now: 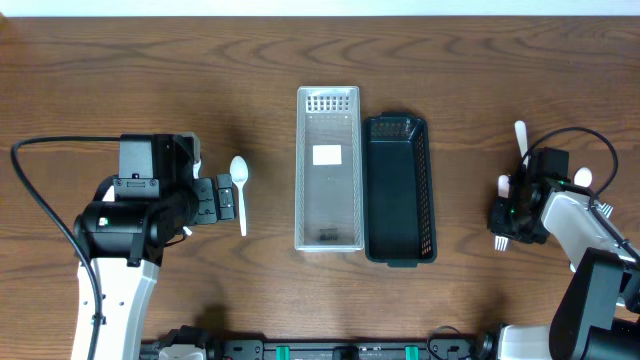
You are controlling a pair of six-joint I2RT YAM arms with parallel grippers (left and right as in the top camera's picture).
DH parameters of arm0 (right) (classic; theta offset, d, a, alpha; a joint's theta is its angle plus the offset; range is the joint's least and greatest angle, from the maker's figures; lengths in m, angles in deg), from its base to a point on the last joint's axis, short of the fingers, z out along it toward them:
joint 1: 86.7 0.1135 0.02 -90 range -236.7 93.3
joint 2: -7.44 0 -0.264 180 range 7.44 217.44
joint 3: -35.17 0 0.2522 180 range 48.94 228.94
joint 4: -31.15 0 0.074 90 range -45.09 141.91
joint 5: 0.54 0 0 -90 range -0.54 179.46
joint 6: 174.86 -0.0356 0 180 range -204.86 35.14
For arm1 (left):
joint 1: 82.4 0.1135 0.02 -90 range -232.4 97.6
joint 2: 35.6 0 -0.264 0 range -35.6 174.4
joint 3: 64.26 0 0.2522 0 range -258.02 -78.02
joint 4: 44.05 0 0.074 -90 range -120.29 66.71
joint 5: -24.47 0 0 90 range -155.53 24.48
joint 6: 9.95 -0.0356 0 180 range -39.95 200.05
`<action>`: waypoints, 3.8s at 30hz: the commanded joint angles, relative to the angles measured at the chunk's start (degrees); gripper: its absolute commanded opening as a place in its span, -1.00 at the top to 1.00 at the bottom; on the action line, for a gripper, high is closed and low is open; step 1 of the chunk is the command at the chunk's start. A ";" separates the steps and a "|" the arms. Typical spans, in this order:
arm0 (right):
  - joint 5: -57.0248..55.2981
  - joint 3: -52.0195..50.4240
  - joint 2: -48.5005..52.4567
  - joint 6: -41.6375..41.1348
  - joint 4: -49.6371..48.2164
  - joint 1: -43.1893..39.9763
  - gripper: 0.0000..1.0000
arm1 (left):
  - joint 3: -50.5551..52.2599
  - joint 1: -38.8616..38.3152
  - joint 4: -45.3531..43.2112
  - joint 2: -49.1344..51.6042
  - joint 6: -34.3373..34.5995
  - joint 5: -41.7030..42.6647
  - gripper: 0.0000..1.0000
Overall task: Pack container
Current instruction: 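Lower the right gripper onto the upright white fork and grasp it, then carry the fork left and drop it into the dark green basket, then move the right gripper back right and grasp the next white fork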
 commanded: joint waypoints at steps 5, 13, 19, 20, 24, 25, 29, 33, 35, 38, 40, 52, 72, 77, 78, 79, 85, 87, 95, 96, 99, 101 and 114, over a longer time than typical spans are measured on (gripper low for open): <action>0.17 -1.51 2.84 -3.82 0.11 -0.46 0.72 | -1.01 -0.09 -0.02 -0.09 0.07 -0.70 -0.96; 0.22 0.70 -1.29 -5.88 1.49 0.35 0.97 | -1.01 -0.09 0.00 -0.11 0.07 -0.70 -0.96; 0.17 0.92 -6.93 -6.16 1.81 0.39 0.98 | -1.01 -0.09 -0.02 -0.11 0.07 -0.70 -0.96; 0.17 0.96 -7.89 -6.16 1.88 0.39 0.97 | -1.01 -0.09 -0.02 -0.09 0.07 -0.70 -0.96; 1.88 1.92 -12.28 -6.16 3.98 0.66 0.98 | -1.01 -0.09 -0.02 -0.11 0.07 -0.70 -0.96; 3.02 2.54 -13.38 -6.16 5.05 0.98 0.97 | -1.01 -0.09 -0.02 -0.11 0.07 -0.70 -0.96; 7.74 6.29 -17.27 -6.19 10.23 4.44 0.97 | -1.01 -0.09 -0.02 -0.11 0.07 -0.70 -0.96; 8.70 13.07 -19.41 -7.74 16.46 12.39 0.97 | -1.01 -0.09 0.00 -0.11 0.09 -0.70 -0.96; 8.70 16.70 -19.34 -9.68 18.75 16.79 0.97 | -1.01 -0.09 0.00 -0.09 0.09 -0.70 -0.96; 8.66 20.94 -19.02 -13.44 19.61 24.24 0.98 | -1.01 -0.09 0.00 -0.11 0.07 -0.70 -0.96; 7.82 21.99 -18.53 -15.76 19.15 27.89 0.98 | -1.01 -0.09 0.00 -0.11 0.09 -0.70 -0.96; 1.70 22.05 -3.50 -18.67 17.53 38.69 0.97 | -1.01 -0.09 0.00 -0.09 0.09 -0.70 -0.96; 0.98 22.53 7.06 -17.49 11.30 38.75 0.20 | -1.01 -0.09 -0.02 -0.09 0.07 -0.70 -0.96; 0.96 28.11 6.14 -13.75 14.32 38.73 -0.11 | -1.01 -0.09 -0.02 -0.09 0.07 -0.70 -0.96; 0.94 30.18 5.77 -12.57 15.91 38.51 -0.11 | -1.01 -0.09 -0.02 -0.09 0.07 -0.70 -0.96; 0.90 32.20 5.35 -11.93 17.40 38.14 -0.11 | -1.01 -0.09 -0.02 -0.09 0.07 -0.70 -0.96; -3.74 45.05 1.11 -11.76 24.65 29.88 -0.51 | -1.01 -0.09 0.00 -0.09 0.09 -0.70 -0.96; -5.31 48.46 0.20 -11.69 26.45 24.55 -0.57 | -1.01 -0.09 -0.02 -0.09 0.09 -0.70 -0.96; -5.18 50.90 2.84 -3.54 27.98 4.50 -0.81 | -1.01 -0.09 -0.02 -0.09 0.09 -0.70 -0.96; -5.35 50.90 3.91 -2.25 27.85 3.21 -0.87 | -1.01 -0.09 -0.02 -0.09 0.09 -0.68 -0.96; -5.33 50.90 8.02 1.09 27.56 0.42 -0.98 | -1.01 -0.09 -0.02 -0.09 0.09 -0.68 -0.96; -5.25 50.90 11.39 2.58 27.12 -0.63 -0.99 | -1.01 -0.09 0.00 -0.09 0.11 -0.68 -0.96; -3.28 50.90 29.46 10.21 19.58 -1.36 -0.98 | -1.01 -0.09 0.00 -0.09 0.09 -0.68 -0.96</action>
